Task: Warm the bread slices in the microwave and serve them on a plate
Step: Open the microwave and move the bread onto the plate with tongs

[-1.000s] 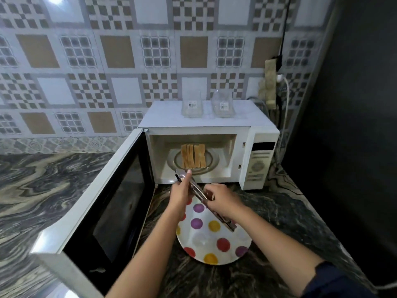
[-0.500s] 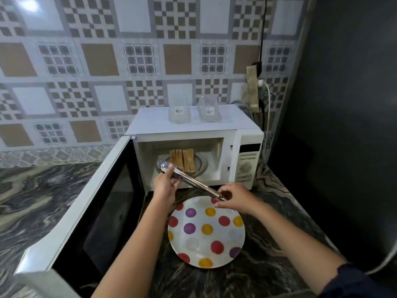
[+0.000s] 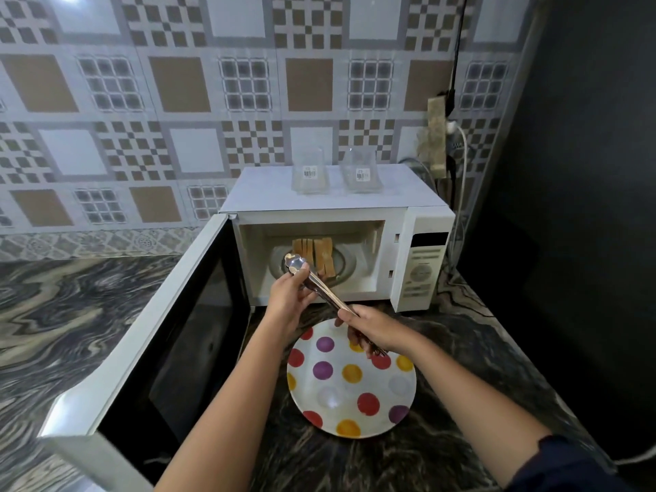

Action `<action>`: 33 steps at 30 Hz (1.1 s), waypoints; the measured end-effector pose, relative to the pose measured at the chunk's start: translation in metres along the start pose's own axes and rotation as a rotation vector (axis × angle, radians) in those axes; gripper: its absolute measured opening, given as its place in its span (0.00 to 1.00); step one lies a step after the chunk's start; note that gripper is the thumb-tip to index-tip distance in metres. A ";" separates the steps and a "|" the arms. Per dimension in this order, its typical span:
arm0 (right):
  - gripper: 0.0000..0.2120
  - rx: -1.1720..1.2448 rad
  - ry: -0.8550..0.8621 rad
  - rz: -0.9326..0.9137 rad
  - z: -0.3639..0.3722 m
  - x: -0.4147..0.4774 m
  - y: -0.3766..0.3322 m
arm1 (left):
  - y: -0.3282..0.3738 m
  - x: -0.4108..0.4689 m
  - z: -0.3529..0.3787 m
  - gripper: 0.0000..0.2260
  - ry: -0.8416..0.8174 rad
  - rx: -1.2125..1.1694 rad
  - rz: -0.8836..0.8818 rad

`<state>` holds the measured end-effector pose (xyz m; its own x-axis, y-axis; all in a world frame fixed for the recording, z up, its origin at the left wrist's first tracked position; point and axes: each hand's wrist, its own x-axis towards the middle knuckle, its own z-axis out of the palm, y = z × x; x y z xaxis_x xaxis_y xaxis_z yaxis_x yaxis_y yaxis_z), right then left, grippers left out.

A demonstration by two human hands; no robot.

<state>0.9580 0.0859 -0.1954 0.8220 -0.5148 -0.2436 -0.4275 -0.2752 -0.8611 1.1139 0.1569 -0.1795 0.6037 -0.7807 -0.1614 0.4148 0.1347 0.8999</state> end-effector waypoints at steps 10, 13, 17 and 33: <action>0.20 -0.370 0.112 0.038 -0.014 0.017 0.035 | -0.055 -0.021 -0.061 0.19 0.425 0.658 0.022; 0.28 -0.488 0.247 0.098 -0.007 0.029 0.037 | -0.084 -0.040 -0.087 0.17 0.449 0.952 0.051; 0.35 -0.407 0.364 0.163 0.016 0.049 0.029 | -0.119 -0.056 -0.117 0.19 0.304 1.264 0.071; 0.29 -0.091 0.490 0.257 0.057 0.118 -0.002 | -0.147 -0.057 -0.141 0.36 0.046 1.750 0.148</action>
<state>1.0775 0.0724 -0.2476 0.4259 -0.8855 -0.1859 -0.6398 -0.1494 -0.7539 1.1149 0.2674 -0.3603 0.5951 -0.8032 -0.0282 -0.7758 -0.5833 0.2407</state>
